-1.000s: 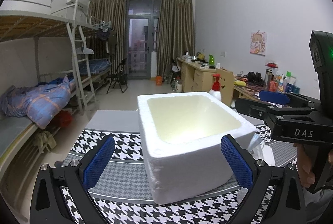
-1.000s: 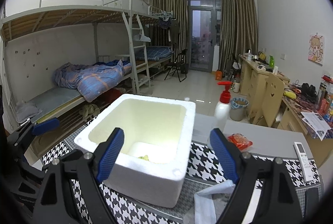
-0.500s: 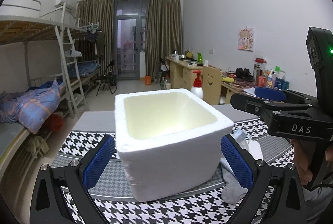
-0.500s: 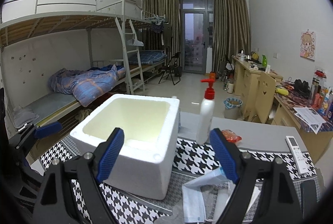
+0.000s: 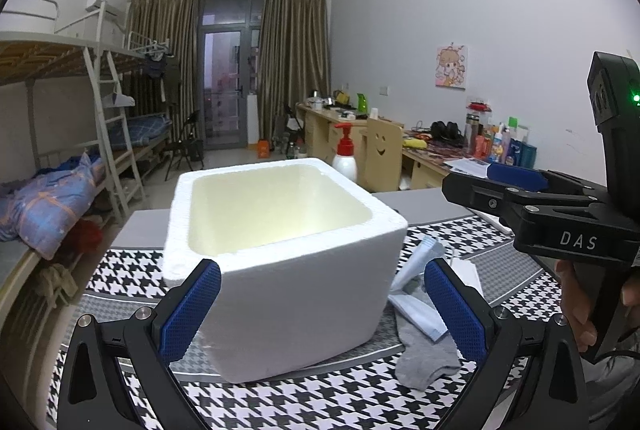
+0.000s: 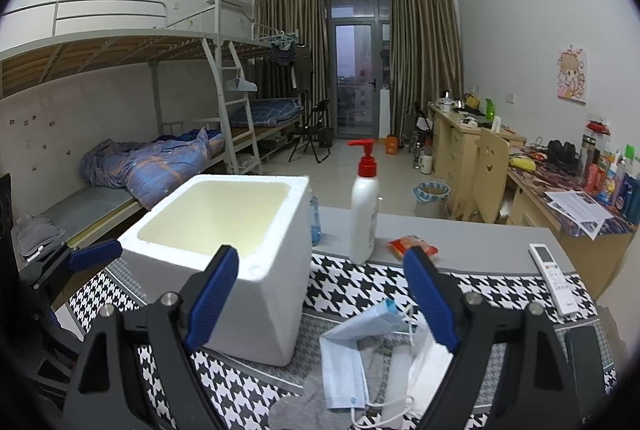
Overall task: Organize soft objects
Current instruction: 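Move both tools back from the box toward the sock and masks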
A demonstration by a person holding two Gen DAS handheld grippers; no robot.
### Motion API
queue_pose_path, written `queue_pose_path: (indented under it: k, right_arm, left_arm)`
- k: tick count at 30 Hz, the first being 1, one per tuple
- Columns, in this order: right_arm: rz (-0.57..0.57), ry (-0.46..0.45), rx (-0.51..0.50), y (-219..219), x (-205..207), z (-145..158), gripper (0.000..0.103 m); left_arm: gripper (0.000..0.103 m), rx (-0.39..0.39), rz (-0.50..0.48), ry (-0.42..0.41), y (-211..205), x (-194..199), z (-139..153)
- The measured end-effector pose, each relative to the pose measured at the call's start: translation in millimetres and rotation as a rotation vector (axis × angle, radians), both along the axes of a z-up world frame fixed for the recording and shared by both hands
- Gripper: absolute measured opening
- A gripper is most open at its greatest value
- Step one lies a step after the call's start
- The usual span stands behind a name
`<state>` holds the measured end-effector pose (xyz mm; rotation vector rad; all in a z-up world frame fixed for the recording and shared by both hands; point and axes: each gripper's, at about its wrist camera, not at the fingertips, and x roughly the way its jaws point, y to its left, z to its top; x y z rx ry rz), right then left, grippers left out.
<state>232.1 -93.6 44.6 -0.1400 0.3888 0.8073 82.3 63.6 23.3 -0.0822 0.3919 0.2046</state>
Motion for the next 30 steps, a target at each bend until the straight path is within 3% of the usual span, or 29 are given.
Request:
queue_pose_path:
  k: [30]
  right_arm:
    - [-0.126, 0.069, -0.034, -44.7, 17.1, -32.2, 0.087]
  left_arm:
    - [0.102, -0.029, -0.100, 0.083, -30.1, 22.4, -25.9]
